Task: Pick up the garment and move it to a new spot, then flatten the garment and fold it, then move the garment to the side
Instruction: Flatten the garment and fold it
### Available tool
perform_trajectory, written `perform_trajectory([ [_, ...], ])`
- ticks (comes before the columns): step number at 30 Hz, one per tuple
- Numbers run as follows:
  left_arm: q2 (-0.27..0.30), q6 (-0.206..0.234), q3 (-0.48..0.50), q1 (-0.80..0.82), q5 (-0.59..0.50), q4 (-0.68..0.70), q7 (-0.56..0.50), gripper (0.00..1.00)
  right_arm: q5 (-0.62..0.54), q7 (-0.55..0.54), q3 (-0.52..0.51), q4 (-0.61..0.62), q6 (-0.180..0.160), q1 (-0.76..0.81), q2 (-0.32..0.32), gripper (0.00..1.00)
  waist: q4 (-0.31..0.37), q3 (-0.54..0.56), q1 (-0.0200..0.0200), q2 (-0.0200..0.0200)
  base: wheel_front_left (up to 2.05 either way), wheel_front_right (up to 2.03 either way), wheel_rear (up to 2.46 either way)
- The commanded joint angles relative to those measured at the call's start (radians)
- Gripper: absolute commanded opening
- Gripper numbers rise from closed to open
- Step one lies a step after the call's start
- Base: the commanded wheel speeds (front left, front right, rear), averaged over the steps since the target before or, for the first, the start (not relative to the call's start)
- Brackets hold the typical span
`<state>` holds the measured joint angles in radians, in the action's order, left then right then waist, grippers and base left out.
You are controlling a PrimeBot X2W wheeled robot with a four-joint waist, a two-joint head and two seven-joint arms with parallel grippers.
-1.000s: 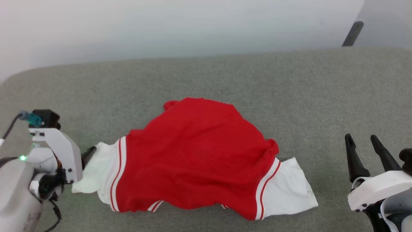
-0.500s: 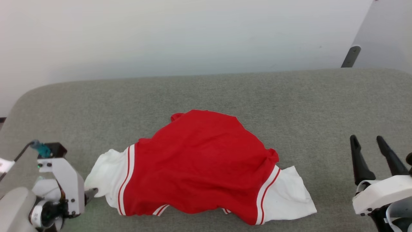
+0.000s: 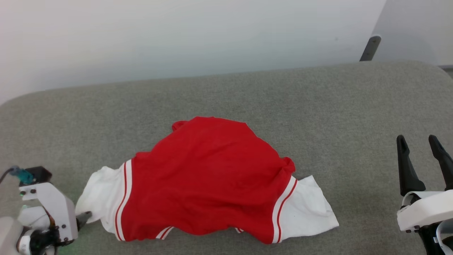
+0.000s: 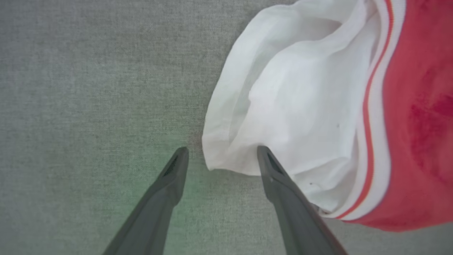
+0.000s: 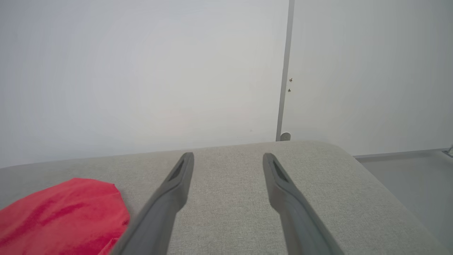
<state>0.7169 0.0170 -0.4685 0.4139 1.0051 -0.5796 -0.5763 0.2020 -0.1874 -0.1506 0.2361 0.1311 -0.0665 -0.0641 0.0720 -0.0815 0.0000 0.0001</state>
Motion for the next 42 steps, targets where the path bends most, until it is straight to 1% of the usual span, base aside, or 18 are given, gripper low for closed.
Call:
perform_trajectory([
  [1,0.0,-0.005,0.002,0.008,0.005,-0.012,0.002,1.0,-0.006,-0.005,0.001,0.008,-0.001,0.014,-0.001,1.0,0.01,-0.015,0.0,-0.0001,0.0,0.0,0.0],
  [6,-0.009,-0.013,-0.004,0.03,0.002,-0.066,-0.004,1.0,-0.006,-0.013,-0.004,0.029,-0.001,0.012,-0.001,1.0,0.019,-0.048,0.0,-0.0001,0.0,0.0,0.0],
  [8,-0.021,-0.013,-0.001,0.038,0.013,-0.085,-0.006,1.0,-0.007,-0.019,-0.006,0.038,-0.001,0.019,-0.001,1.0,0.02,-0.062,0.0,-0.0001,0.0,0.0,0.0],
  [9,-0.029,-0.013,-0.002,0.041,0.019,-0.096,-0.017,0.84,-0.007,-0.022,-0.008,0.043,-0.001,0.022,0.0,1.0,0.02,-0.07,0.0,-0.0001,0.0,0.0,0.0],
  [10,-0.036,-0.018,-0.003,0.043,0.026,-0.105,-0.026,0.0,-0.007,-0.026,-0.009,0.048,-0.001,0.024,0.0,1.0,0.02,-0.076,0.0,-0.0001,0.0,0.0,0.0],
  [12,-0.049,-0.015,-0.001,0.053,0.037,-0.119,-0.043,0.0,-0.004,-0.041,-0.011,0.061,-0.001,0.036,0.002,1.0,0.018,-0.088,0.0,-0.0001,0.0,0.0,0.0],
  [15,-0.063,-0.028,-0.001,0.074,0.039,-0.122,-0.036,0.0,0.012,-0.097,0.006,0.078,-0.001,0.06,0.004,1.0,0.012,-0.1,0.0,-0.0001,0.0,0.0,0.0],
  [24,-0.091,-0.052,-0.009,0.143,0.03,-0.125,-0.024,0.0,0.1,-0.356,0.12,0.055,-0.001,0.138,-0.015,1.0,-0.029,-0.128,0.0,-0.0001,0.0,0.0,0.0],
  [27,-0.101,-0.059,-0.015,0.163,0.023,-0.127,-0.019,0.0,0.119,-0.436,0.143,0.035,-0.001,0.15,-0.025,1.0,-0.045,-0.141,0.0,-0.0001,0.0,0.0,0.0],
  [30,-0.111,-0.063,-0.02,0.181,0.02,-0.13,-0.019,0.0,0.124,-0.491,0.15,0.007,-0.001,0.151,-0.03,1.0,-0.06,-0.154,0.0,-0.0001,0.0,0.0,0.0],
  [36,-0.128,-0.071,-0.028,0.203,0.015,-0.134,-0.01,0.0,0.114,-0.533,0.149,-0.044,-0.001,0.115,-0.04,1.0,-0.081,-0.176,0.0,-0.0001,0.0,0.0,0.0],
  [41,-0.142,-0.081,-0.03,0.212,0.022,-0.144,-0.003,0.0,0.12,-0.549,0.158,-0.13,-0.001,0.079,-0.042,1.0,-0.092,-0.189,0.0,-0.0001,0.0,0.0,0.0],
  [42,-0.143,-0.084,-0.032,0.213,0.022,-0.147,-0.001,0.0,0.121,-0.556,0.163,-0.151,-0.001,0.072,-0.044,0.79,-0.094,-0.19,0.0,-0.0001,0.0,0.0,0.0],
])
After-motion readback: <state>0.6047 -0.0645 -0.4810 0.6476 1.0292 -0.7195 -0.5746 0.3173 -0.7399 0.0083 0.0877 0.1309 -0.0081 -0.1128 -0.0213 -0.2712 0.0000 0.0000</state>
